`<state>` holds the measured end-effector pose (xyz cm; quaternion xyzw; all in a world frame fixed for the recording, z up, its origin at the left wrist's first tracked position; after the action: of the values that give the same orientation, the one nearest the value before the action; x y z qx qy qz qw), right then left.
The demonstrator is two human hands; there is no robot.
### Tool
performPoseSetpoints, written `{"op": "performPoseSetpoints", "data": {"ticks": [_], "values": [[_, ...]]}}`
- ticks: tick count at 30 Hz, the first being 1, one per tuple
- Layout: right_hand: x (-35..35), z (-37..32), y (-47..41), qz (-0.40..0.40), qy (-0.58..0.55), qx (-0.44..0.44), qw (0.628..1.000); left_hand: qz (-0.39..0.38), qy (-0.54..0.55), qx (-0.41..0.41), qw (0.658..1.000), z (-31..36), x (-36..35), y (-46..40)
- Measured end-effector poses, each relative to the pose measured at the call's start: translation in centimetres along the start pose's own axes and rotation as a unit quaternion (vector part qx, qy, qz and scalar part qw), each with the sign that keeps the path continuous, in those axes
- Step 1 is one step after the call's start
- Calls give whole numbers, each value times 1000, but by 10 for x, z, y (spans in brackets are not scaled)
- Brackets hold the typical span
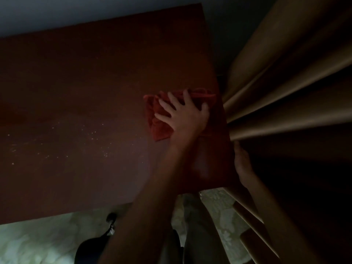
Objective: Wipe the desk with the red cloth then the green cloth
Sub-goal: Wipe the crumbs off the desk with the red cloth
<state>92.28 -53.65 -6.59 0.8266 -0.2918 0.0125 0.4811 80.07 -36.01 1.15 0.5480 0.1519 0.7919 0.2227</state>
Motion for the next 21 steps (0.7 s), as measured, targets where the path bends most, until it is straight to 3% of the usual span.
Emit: {"op": "performPoseSetpoints", "data": {"ticks": [3,5,8,10,12,15,18,21], "values": [[-1,-6,0,-3,-14,15,1000,104,-34,-31,994,11,-31,12],[4,-1,-11,15,-30,-1,999,124,-86,-150,977,7,-40,20],[8,-10,-7,50,-35,49,997,81,-172,-423,886,-22,-50,48],[-4,-32,14,44,19,131,990,38,-191,-491,849,-54,-44,69],[-20,-39,23,41,110,208,971,32,-179,-474,861,-87,-35,90],[-42,-35,27,119,222,274,928,67,-175,-403,896,-146,-25,114],[-53,-35,31,181,324,336,866,84,-205,-336,915,-209,-18,131],[-66,-40,32,176,408,390,807,112,-175,-265,942,-252,-2,149]]}}
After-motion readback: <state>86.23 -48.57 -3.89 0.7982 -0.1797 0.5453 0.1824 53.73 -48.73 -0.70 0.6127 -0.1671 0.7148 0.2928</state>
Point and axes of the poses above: each hand's wrist, its own y-axis away from the middle knuckle, its own x-axis out of the back of the hand, z = x × y, the point moved 4 cm from there along -y, towards the middle knuckle, and after that the axes turned 6 degrees about -x, right-handed, at the moved point
